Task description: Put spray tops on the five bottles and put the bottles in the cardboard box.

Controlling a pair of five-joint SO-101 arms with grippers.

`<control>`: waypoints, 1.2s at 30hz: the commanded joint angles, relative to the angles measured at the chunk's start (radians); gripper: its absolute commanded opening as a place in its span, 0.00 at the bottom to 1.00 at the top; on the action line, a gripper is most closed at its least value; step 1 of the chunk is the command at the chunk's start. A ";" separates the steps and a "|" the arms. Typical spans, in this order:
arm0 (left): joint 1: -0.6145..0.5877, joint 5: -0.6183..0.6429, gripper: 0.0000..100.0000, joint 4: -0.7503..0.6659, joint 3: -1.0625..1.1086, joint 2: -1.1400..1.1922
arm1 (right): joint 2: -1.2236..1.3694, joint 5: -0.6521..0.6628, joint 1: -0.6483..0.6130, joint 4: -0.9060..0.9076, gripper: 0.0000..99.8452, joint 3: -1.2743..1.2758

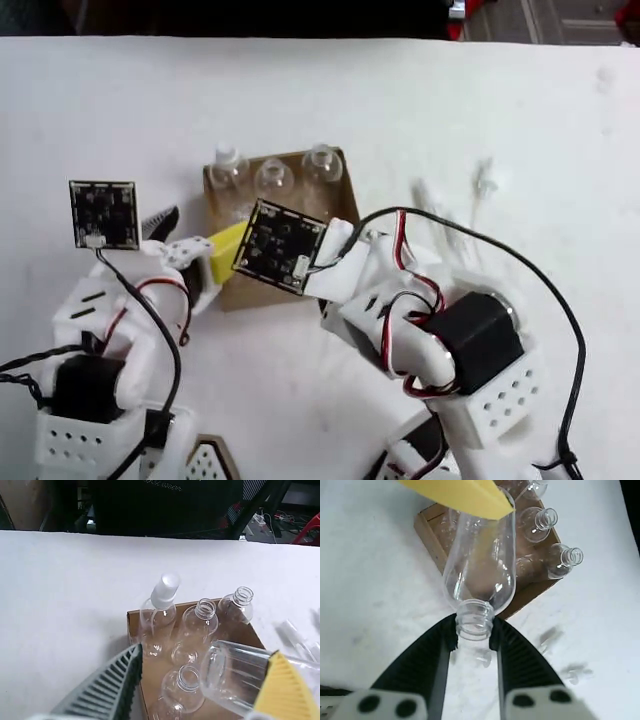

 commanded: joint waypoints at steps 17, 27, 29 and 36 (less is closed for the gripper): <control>-0.047 0.009 0.36 -0.115 0.014 -0.013 | 0.001 0.028 0.259 0.025 0.02 0.068; -0.143 0.009 0.36 -0.209 0.181 -0.013 | 0.122 0.014 0.306 0.024 0.02 0.049; -0.087 0.009 0.36 -0.230 0.181 -0.013 | 0.153 0.012 0.305 0.024 0.02 0.046; 0.142 0.003 0.36 -0.256 0.166 -0.013 | 0.067 -0.028 0.228 0.024 0.02 0.052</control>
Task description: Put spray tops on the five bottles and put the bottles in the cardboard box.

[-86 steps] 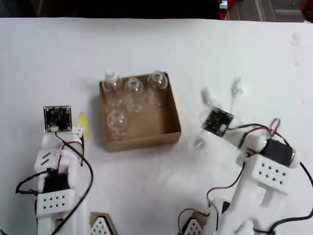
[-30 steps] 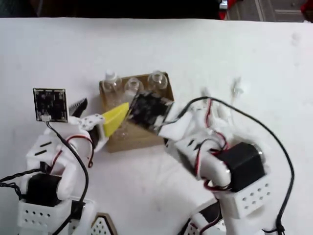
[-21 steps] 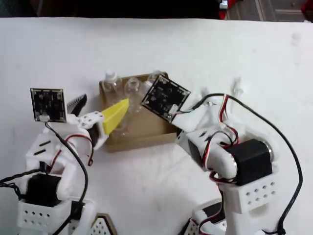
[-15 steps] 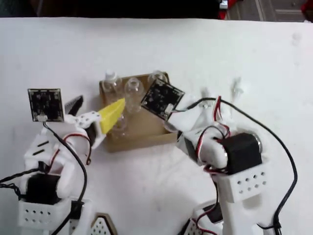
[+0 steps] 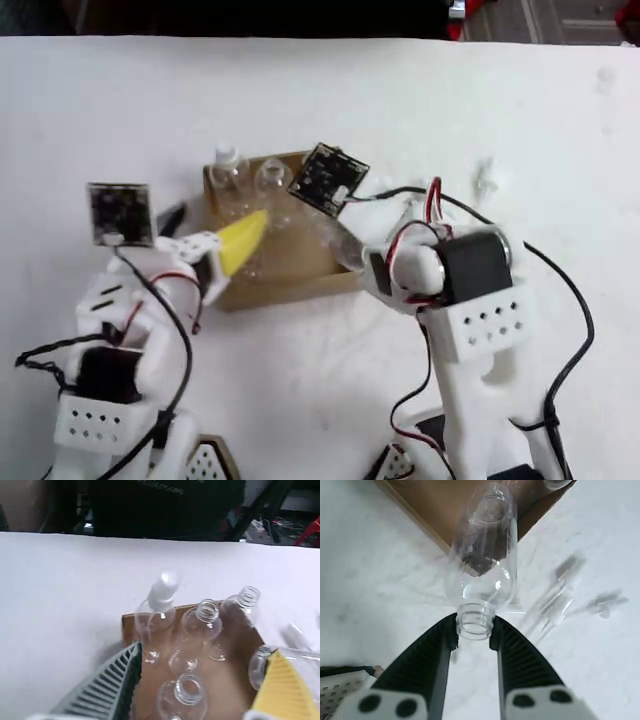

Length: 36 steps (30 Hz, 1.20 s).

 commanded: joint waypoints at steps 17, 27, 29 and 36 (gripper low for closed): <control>0.269 0.006 0.36 -0.094 0.077 -0.012 | -0.082 -0.097 -0.128 0.008 0.02 -0.038; 0.189 0.011 0.36 -0.094 0.072 -0.013 | 0.048 -0.106 -0.093 -0.038 0.02 -0.041; 0.143 0.012 0.36 -0.094 0.072 -0.013 | 0.061 -0.110 -0.088 -0.064 0.02 -0.043; -0.028 0.015 0.36 -0.084 0.041 -0.013 | 0.071 -0.153 -0.091 -0.111 0.02 -0.094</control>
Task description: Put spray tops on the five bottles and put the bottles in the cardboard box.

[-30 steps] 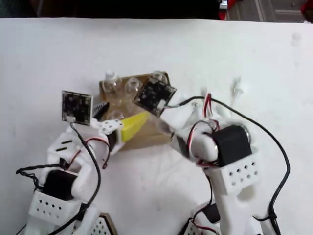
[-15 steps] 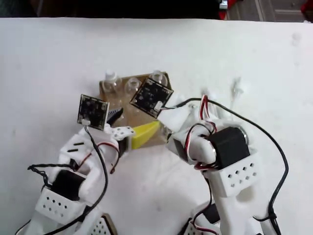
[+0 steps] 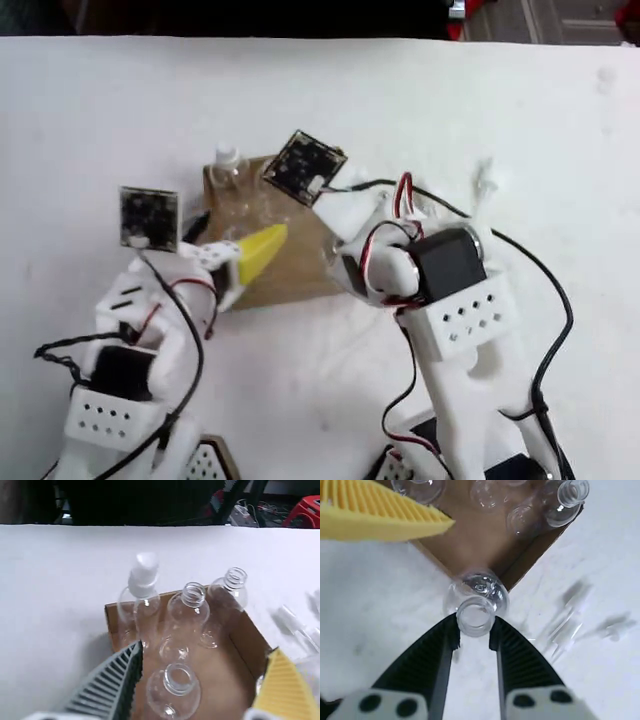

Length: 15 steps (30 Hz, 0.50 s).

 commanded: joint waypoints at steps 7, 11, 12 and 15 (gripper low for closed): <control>-0.193 0.077 0.36 -0.028 -0.048 -0.013 | 0.050 -0.014 0.007 -0.015 0.02 -0.130; -0.274 0.078 0.36 -0.044 -0.048 -0.013 | 0.179 -0.064 0.013 -0.028 0.02 -0.164; -0.289 0.078 0.36 -0.061 -0.041 -0.013 | 0.214 -0.072 0.013 -0.025 0.02 -0.186; -0.305 0.103 0.36 -0.107 -0.005 -0.013 | 0.315 -0.083 0.013 0.008 0.02 -0.262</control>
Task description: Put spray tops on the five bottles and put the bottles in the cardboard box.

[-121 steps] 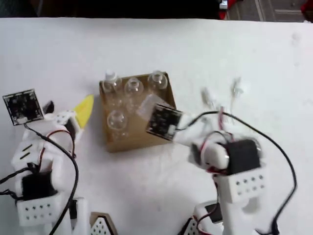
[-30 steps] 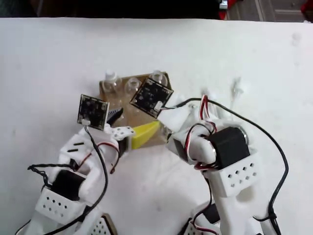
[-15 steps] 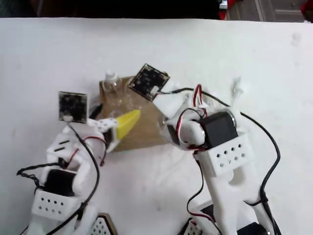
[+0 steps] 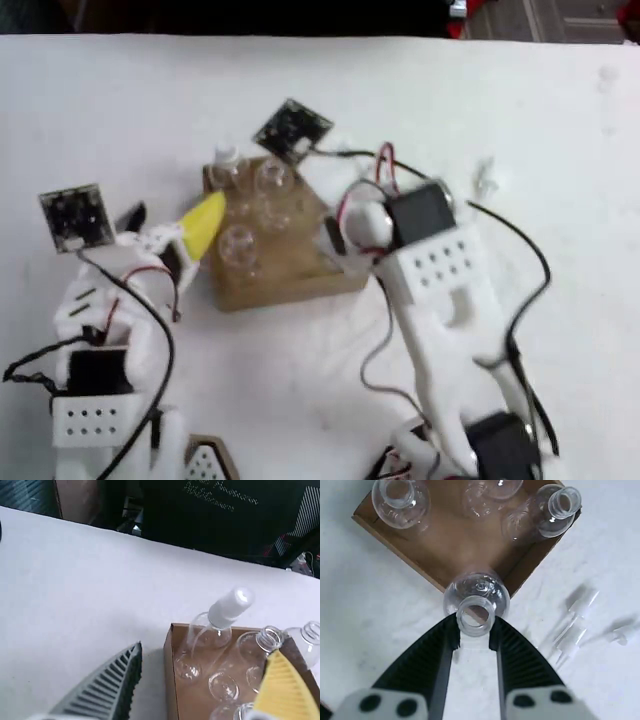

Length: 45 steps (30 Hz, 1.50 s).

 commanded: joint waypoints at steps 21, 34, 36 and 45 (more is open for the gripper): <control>-0.039 0.052 0.36 -0.121 0.034 -0.013 | 0.294 -0.083 0.062 -0.005 0.02 -0.189; -0.039 0.052 0.36 -0.121 0.034 -0.013 | 0.295 -0.117 0.058 -0.039 0.02 -0.189; -0.039 0.052 0.36 -0.121 0.034 -0.013 | 0.295 -0.117 0.058 -0.036 0.02 -0.187; -0.039 0.051 0.36 -0.121 0.034 -0.013 | 0.286 -0.117 0.035 -0.073 0.02 -0.109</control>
